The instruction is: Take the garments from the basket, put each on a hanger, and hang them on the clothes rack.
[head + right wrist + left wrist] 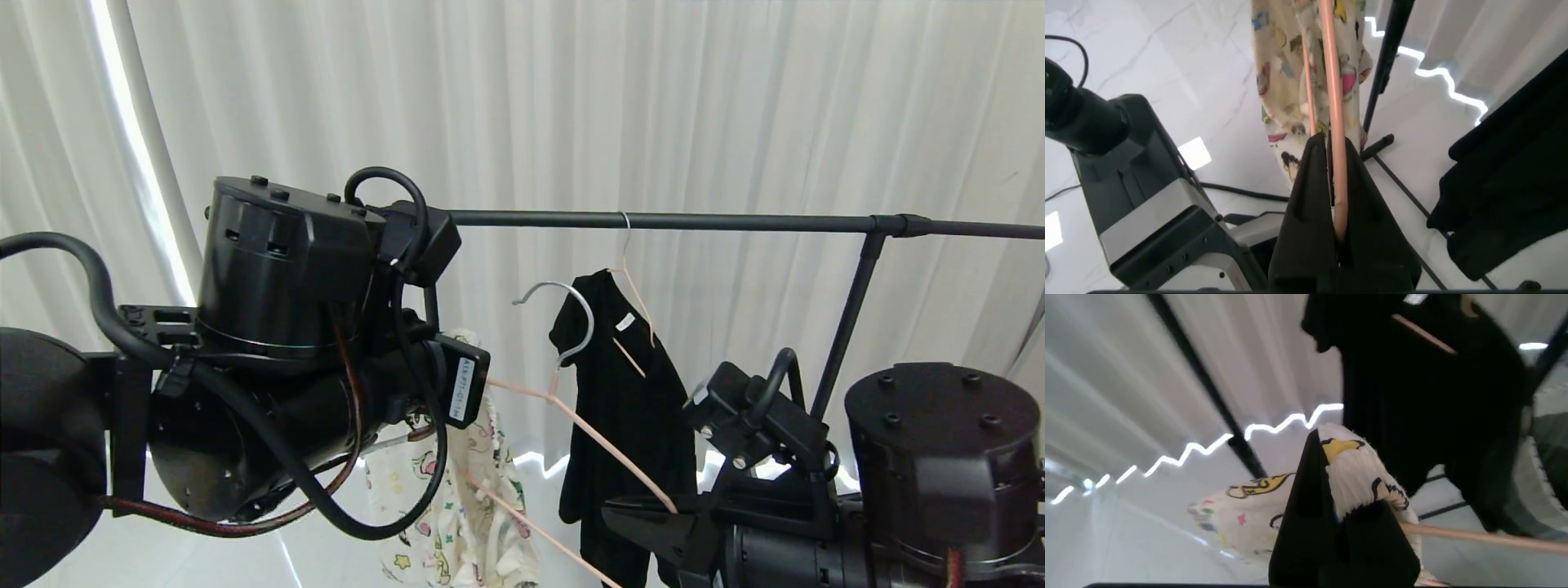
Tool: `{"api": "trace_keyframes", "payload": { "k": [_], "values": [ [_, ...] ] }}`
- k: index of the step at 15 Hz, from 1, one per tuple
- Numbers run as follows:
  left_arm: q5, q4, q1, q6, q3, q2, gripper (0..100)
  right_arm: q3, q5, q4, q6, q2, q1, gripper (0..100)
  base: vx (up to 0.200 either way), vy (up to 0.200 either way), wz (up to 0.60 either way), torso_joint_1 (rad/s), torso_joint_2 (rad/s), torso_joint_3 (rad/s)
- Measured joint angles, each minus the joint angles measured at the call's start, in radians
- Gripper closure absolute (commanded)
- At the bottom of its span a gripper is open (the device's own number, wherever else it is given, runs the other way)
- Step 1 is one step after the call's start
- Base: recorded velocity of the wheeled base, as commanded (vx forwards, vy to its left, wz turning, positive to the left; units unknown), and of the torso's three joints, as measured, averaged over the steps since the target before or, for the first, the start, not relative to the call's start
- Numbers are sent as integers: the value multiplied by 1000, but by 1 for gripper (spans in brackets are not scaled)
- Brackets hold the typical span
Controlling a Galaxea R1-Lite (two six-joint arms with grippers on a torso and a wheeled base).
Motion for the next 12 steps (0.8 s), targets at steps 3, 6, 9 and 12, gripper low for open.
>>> {"api": "trace_keyframes", "payload": {
  "k": [3, 6, 9, 12],
  "values": [
    [-15, 0, -66, -1, -36, -7, 100, -13, -3, -42, 7, 47, 14, 100, 0, 0, 0, 0, 0, 0],
    [-14, 0, -109, -1, -48, -10, 100, -18, -8, -75, 13, 86, 30, 100, 0, 0, 0, 0, 0, 0],
    [-13, 0, -117, -2, -40, -14, 100, -18, -60, -84, 27, 99, 30, 100, 0, 0, 0, 0, 0, 0],
    [-10, 0, -113, -2, -35, -15, 100, -14, -100, -92, 36, 97, 30, 100, 0, 0, 0, 0, 0, 0]
  ]
}}
